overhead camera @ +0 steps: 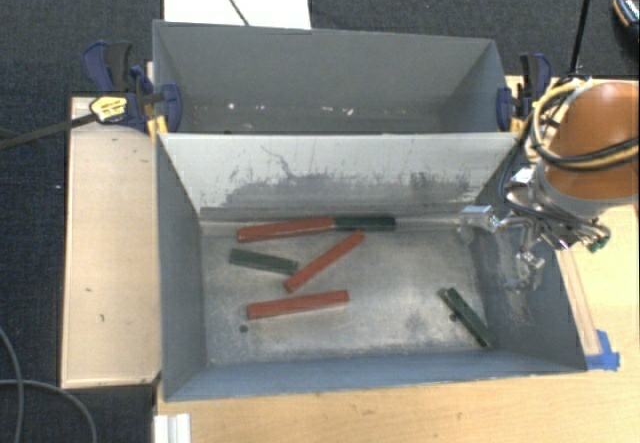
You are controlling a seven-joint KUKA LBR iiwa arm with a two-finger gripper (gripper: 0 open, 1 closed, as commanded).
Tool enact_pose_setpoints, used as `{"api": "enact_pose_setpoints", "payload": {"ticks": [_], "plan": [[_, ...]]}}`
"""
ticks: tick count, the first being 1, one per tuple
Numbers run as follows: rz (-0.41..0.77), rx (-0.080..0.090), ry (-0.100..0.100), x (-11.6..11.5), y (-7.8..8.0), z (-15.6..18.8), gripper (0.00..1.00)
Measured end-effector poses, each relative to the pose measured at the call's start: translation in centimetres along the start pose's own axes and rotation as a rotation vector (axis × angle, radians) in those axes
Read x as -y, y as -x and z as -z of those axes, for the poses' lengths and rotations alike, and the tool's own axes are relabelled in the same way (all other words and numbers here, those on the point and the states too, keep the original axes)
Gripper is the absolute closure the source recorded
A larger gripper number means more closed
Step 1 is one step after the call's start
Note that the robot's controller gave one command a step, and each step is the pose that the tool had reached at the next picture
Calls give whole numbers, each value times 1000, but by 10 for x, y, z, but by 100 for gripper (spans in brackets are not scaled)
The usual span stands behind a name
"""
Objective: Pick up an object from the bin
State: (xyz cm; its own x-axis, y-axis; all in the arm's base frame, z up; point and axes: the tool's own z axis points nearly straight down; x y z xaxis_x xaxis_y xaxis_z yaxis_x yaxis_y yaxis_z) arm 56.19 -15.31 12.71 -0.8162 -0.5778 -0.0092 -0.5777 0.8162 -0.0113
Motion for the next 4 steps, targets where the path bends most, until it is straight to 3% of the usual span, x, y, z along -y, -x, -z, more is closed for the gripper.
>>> {"api": "enact_pose_setpoints", "payload": {"ticks": [1,2,3,4], "plan": [[542,0,16,-55,-23,-55,0],[553,4,11,-68,-45,-54,0],[552,-2,13,-67,-48,-56,100],[581,-1,6,-76,-45,81,100]]}}
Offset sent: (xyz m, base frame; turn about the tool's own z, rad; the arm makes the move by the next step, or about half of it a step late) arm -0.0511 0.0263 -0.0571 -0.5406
